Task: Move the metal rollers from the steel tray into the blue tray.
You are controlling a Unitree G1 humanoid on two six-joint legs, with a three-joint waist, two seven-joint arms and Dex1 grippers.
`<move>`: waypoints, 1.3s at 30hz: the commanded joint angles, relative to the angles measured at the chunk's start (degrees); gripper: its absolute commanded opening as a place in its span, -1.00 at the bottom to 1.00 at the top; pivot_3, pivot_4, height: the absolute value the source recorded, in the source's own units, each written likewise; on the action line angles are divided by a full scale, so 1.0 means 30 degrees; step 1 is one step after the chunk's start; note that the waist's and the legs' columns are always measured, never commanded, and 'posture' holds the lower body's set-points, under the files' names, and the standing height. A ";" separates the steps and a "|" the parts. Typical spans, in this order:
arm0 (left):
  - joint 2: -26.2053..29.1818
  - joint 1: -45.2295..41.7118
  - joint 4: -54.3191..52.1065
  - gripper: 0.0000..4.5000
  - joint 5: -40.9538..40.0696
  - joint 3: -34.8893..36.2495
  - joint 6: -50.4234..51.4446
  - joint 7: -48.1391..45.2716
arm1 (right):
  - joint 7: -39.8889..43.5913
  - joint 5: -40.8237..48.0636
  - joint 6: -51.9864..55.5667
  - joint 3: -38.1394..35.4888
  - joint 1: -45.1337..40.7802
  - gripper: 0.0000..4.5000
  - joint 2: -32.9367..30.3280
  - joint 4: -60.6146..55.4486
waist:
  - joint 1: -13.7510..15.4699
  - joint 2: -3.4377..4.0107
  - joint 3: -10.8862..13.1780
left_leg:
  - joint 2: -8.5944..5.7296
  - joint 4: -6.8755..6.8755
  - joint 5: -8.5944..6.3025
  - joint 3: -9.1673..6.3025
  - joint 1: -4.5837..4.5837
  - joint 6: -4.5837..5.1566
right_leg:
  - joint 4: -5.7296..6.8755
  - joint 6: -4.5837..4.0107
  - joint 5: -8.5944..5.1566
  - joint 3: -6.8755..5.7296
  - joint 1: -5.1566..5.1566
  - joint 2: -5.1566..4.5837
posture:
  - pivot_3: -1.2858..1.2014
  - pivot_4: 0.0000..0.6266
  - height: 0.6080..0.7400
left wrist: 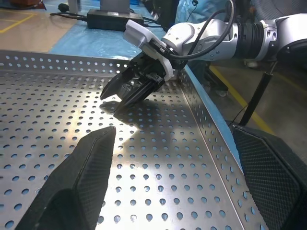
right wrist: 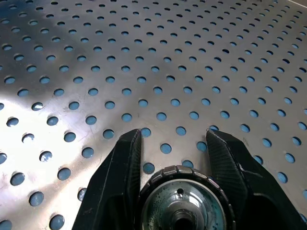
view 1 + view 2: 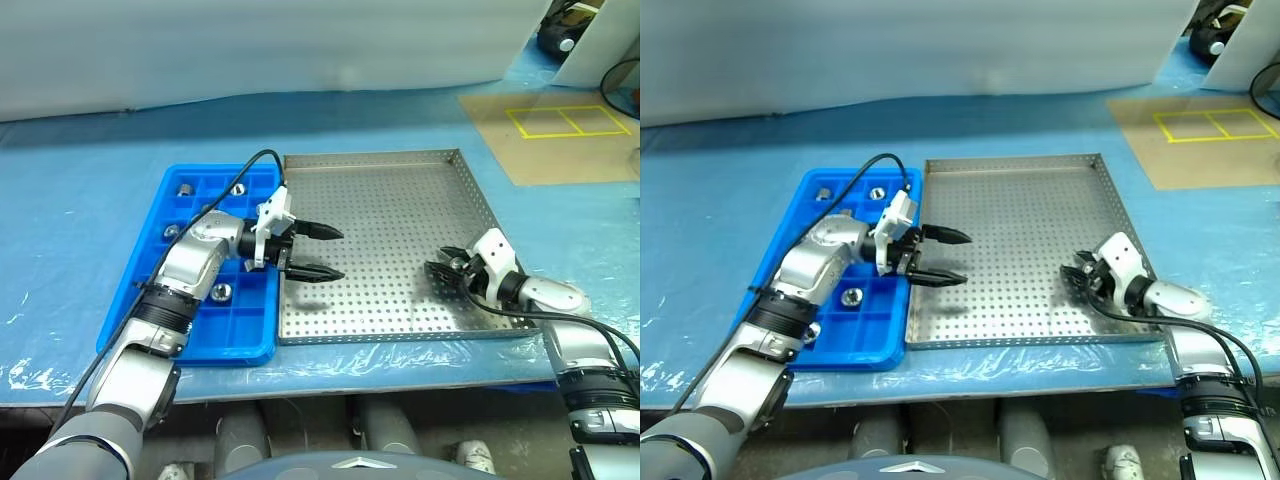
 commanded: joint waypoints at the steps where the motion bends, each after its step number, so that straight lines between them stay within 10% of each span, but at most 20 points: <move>1: 0.1283 0.0302 -0.1981 0.82 -0.0686 0.1451 0.0518 0.0323 | 0.0585 0.0422 0.0369 0.1021 -0.1896 -0.24 0.0602 -0.2149 | -0.0057 0.0006 0.0003 | 0.0004 -0.0004 0.0001 0.0001 0.0003 -0.0002 | 0.0008 0.0000 0.0000 0.0003 -0.0010 0.0005 | -0.13 -0.52 1.00; 17: 0.6656 0.5953 -0.9533 0.82 -0.3375 0.6716 0.4732 0.3932 | 0.7243 0.1295 0.0093 0.8121 -0.9149 -0.24 0.7309 -0.0776 | 0.1805 0.0010 0.0011 | 0.0111 -0.0156 0.0076 -0.0063 -0.0104 -0.0136 | 0.0073 -0.0055 -0.0033 -0.0071 -0.0153 0.0010 | 0.18 -0.52 1.00; 39: 0.9192 1.8827 -1.8985 0.82 -0.8990 1.7224 0.8251 0.5554 | 1.0884 0.1050 -0.1055 1.0474 -0.8957 -0.24 1.0272 0.1431 | 0.3782 0.0007 0.0013 | 0.0187 -0.0269 0.0125 -0.0182 -0.0132 -0.0231 | 0.0053 -0.0104 -0.0091 -0.0171 -0.0173 0.0042 | 0.44 -0.52 1.00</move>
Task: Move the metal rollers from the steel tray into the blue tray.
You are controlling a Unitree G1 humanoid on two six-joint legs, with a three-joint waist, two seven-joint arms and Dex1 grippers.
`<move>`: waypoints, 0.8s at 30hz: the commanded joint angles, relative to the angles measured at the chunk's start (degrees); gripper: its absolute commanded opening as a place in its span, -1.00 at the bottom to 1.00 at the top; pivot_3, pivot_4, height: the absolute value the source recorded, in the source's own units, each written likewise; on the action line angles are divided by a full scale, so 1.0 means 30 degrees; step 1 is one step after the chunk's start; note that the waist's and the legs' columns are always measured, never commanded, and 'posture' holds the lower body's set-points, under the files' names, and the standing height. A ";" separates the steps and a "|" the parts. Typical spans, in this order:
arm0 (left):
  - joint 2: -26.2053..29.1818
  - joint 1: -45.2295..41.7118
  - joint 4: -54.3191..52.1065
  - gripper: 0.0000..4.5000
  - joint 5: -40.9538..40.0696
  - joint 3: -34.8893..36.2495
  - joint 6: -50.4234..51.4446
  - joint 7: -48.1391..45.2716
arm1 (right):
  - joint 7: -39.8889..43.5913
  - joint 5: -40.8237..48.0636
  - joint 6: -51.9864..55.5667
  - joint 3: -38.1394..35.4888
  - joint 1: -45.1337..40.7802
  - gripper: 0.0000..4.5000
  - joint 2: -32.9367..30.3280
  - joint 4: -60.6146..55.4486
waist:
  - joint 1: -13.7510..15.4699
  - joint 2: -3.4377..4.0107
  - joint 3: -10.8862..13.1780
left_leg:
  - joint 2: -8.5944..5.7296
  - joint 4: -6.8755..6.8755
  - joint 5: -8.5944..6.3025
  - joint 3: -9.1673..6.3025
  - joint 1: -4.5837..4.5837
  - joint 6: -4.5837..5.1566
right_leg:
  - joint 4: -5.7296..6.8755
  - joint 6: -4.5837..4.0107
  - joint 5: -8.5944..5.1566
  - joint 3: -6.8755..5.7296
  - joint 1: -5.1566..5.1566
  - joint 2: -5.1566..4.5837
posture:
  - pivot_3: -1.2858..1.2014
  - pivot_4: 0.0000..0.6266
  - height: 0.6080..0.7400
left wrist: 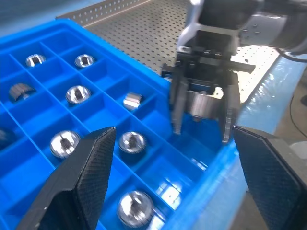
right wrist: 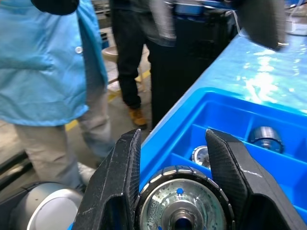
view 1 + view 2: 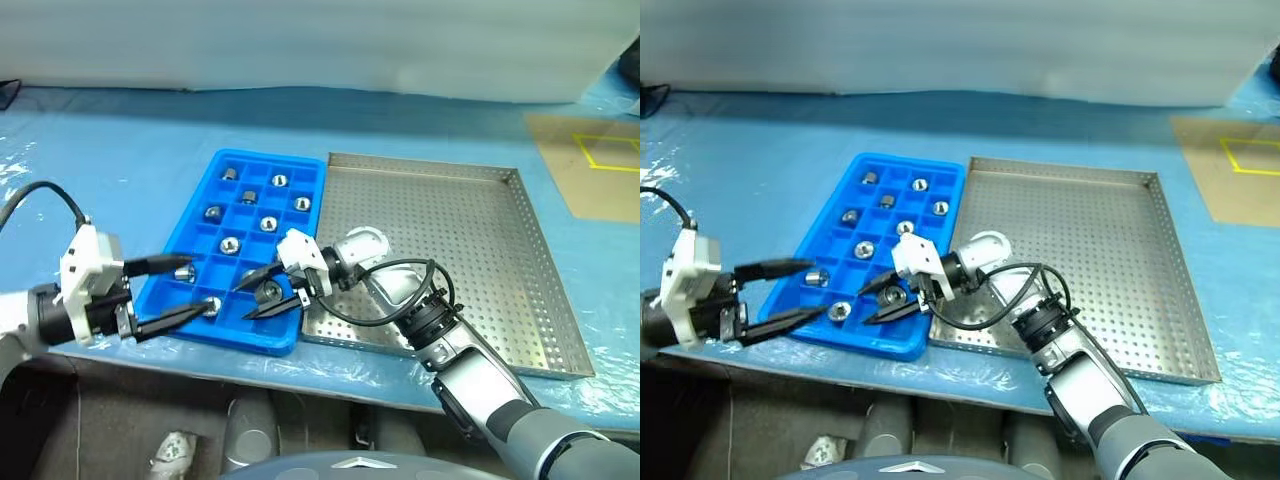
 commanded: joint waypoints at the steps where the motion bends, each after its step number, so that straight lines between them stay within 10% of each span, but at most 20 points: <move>1: -0.0160 0.1147 -0.2374 0.82 -0.1970 0.1544 0.0510 0.0399 | 0.0681 0.0035 -0.1010 0.0265 -0.0210 -0.24 0.0306 0.0645 | 0.0234 0.0004 0.0002 | -0.0003 -0.0001 -0.0001 -0.0001 0.0002 0.0000 | 0.0001 0.0001 -0.0003 0.0003 0.0001 -0.0001 | 0.44 -0.52 1.00; 17: 0.0060 0.0254 -0.2254 0.82 -0.2276 -0.0687 -0.0093 0.2095 | 0.1304 -0.0108 -0.1835 -0.0290 -0.0350 -0.24 -0.0932 0.1676 | 0.1120 0.0005 0.0000 | -0.0014 -0.0004 0.0001 -0.0004 0.0018 -0.0004 | 0.0020 0.0013 -0.0010 0.0025 0.0007 0.0003 | 0.41 -0.52 1.00; 24: 0.0511 -0.0904 -0.0935 0.82 -0.1762 -0.1704 -0.0611 0.1661 | 0.1115 -0.0384 -0.0873 -0.0168 -0.0137 0.63 -0.1603 0.0730 | 0.1043 0.0000 -0.0004 | -0.0011 0.0007 0.0008 -0.0003 0.0033 -0.0015 | 0.0039 0.0016 -0.0009 0.0035 0.0008 0.0009 | 0.37 -0.52 1.00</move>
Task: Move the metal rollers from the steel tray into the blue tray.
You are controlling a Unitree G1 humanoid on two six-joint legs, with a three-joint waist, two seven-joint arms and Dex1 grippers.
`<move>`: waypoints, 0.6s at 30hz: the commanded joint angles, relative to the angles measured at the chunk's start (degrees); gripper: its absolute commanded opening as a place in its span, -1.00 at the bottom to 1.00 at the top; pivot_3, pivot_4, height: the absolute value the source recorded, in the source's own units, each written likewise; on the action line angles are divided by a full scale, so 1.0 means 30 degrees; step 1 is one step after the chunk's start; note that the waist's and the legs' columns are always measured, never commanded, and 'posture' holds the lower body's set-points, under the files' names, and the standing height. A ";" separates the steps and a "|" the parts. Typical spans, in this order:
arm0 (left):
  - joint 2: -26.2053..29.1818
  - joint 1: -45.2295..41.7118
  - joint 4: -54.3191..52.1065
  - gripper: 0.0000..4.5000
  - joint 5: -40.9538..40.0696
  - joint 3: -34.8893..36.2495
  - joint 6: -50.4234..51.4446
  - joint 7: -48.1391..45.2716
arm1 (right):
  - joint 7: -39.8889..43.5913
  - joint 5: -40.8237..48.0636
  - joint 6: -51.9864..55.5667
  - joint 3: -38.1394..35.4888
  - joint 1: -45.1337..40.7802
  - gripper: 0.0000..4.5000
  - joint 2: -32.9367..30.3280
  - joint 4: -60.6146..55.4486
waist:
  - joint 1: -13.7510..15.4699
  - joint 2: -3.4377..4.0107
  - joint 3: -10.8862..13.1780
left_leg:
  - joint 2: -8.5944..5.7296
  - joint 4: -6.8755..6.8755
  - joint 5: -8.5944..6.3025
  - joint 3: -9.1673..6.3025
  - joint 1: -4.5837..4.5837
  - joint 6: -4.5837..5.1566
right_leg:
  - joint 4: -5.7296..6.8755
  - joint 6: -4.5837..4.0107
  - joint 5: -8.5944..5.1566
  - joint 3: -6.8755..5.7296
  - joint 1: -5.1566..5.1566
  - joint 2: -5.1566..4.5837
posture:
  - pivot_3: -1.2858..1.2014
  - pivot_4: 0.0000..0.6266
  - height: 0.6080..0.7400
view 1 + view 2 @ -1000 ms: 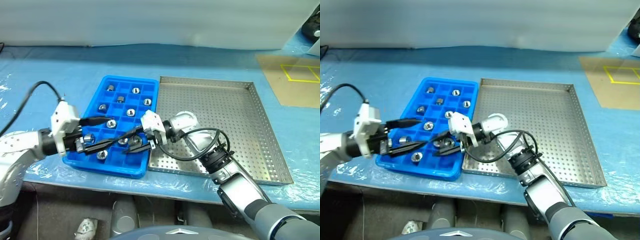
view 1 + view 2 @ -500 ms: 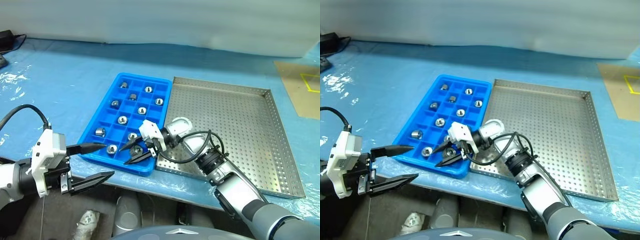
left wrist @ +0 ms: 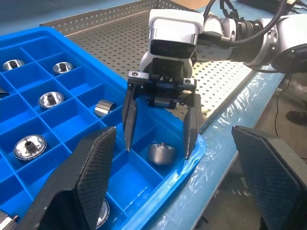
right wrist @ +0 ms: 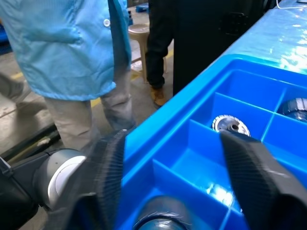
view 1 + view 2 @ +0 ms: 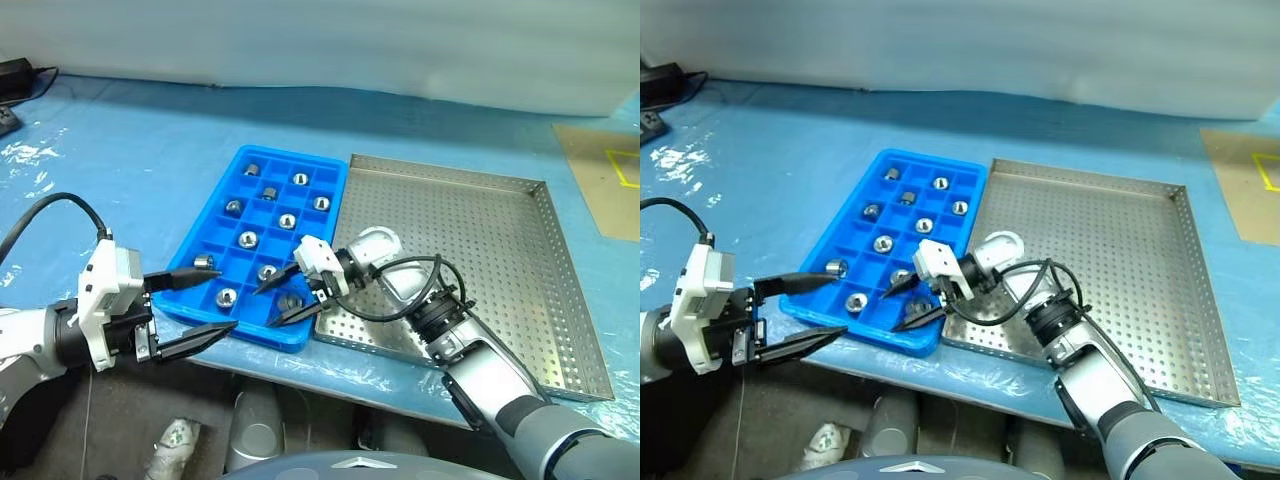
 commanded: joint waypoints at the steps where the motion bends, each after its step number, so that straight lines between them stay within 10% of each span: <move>1: 0.0332 -0.0662 0.0552 0.82 0.0337 -0.0416 -0.0611 -0.0315 | 0.0039 -0.0074 0.0055 0.0042 0.0049 0.63 -0.0092 -0.0627 | -0.0039 -0.0001 -0.0002 | -0.0001 0.0000 0.0002 0.0000 0.0007 -0.0004 | 0.0013 0.0000 0.0000 0.0004 0.0000 0.0001 | 0.36 -0.52 1.00; 18: -0.1557 -1.0001 0.8374 0.82 0.4548 -0.9089 -0.3805 -0.3299 | -0.4855 -0.0132 -0.0078 -0.4736 0.0248 0.63 -0.4012 -0.1432 | -0.1117 -0.0018 -0.0017 | -0.0013 0.0106 0.0081 0.0004 0.0015 -0.0131 | 0.0112 0.0004 0.0016 0.0010 0.0029 -0.0003 | 0.07 -0.52 1.00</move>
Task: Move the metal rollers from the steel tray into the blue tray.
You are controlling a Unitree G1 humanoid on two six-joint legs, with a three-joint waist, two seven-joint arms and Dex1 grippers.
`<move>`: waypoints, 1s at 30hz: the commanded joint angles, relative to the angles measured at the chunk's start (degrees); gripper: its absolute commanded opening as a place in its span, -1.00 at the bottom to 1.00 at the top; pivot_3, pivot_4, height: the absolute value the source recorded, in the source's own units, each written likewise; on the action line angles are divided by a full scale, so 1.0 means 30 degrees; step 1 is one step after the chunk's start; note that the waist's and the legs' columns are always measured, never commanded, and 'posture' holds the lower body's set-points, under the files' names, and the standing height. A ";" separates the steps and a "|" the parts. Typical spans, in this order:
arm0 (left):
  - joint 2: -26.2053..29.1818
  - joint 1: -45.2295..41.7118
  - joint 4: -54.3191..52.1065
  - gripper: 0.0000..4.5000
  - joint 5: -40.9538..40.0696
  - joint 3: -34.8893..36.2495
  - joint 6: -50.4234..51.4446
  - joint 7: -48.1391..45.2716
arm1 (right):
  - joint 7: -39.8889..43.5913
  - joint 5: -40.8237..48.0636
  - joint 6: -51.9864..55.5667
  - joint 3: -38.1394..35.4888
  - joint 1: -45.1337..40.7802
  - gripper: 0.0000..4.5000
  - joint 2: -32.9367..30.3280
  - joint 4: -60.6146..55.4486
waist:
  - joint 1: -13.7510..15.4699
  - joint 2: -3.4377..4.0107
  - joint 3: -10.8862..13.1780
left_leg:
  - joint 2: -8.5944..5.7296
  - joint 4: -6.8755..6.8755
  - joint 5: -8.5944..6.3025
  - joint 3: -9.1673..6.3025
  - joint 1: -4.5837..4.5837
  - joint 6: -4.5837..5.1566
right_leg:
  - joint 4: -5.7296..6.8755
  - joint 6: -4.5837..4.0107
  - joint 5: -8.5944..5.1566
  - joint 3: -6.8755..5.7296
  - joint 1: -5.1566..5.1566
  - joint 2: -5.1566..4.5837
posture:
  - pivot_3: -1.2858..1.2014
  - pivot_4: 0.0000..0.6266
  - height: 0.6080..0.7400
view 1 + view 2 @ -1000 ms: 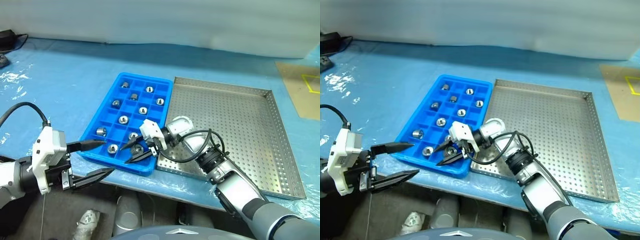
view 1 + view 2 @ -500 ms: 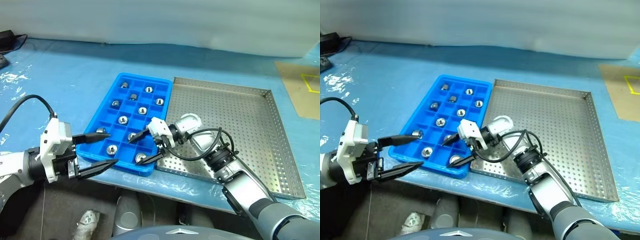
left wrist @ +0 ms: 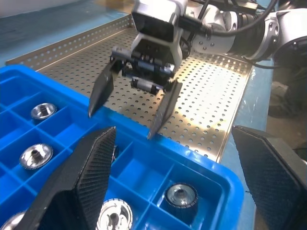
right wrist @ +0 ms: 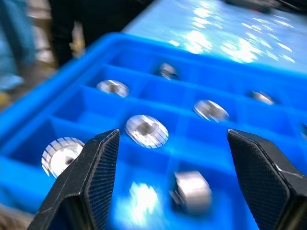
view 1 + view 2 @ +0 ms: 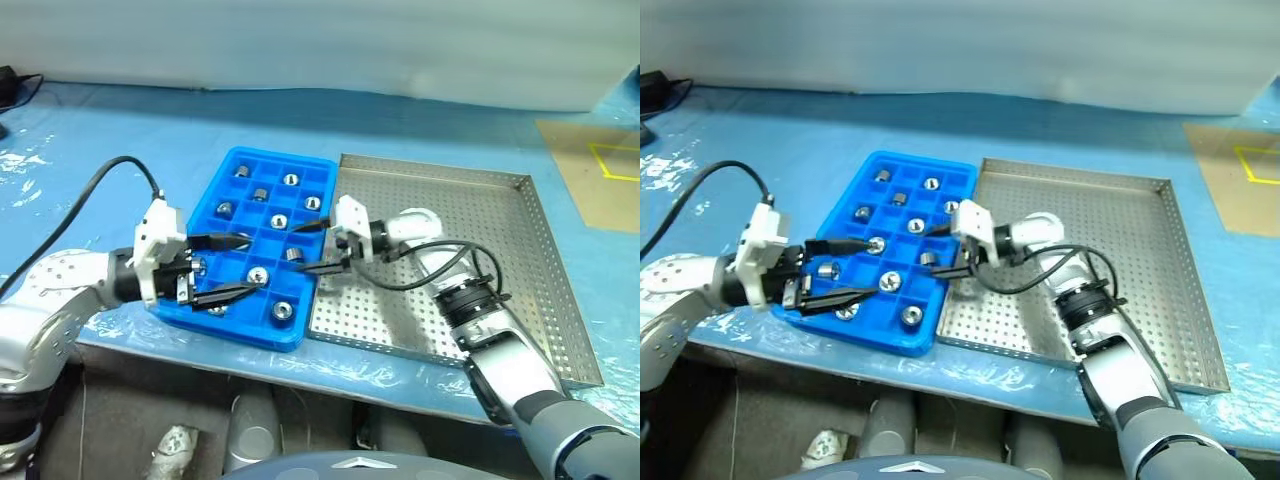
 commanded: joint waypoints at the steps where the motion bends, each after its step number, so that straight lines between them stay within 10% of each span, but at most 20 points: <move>1: -0.0763 -0.2058 0.2513 0.82 0.1385 -0.1639 -0.1497 -0.1374 | -0.0902 0.0457 0.0902 -0.1726 0.0947 0.63 -0.1617 -0.2168 | -0.0296 -0.0008 -0.0005 | -0.0004 0.0004 0.0003 0.0004 -0.0001 -0.0004 | -0.0005 0.0002 0.0002 0.0010 -0.0003 0.0001 | 0.06 -0.52 1.00; 13: -0.5780 -0.8543 1.2362 0.82 0.6105 -0.6007 -0.6385 -0.4730 | -0.5169 0.1443 0.4874 -0.6696 0.7095 0.63 -0.5663 -0.8976 | -0.2403 -0.0021 -0.0019 | -0.0053 0.0039 -0.0017 0.0034 0.0046 0.0039 | -0.0030 0.0051 0.0034 0.0098 0.0038 0.0003 | -0.14 -0.52 1.00; 30: -0.5787 -0.8347 1.2515 0.82 0.6494 -0.4769 -0.6775 -0.4678 | -0.6153 0.1353 0.4625 -0.6055 0.6207 0.63 -0.5231 -0.8294 | -0.2830 -0.0019 -0.0019 | -0.0083 0.0085 -0.0055 0.0051 0.0074 0.0106 | -0.0031 0.0050 0.0041 0.0106 0.0089 -0.0008 | -0.07 -0.52 1.00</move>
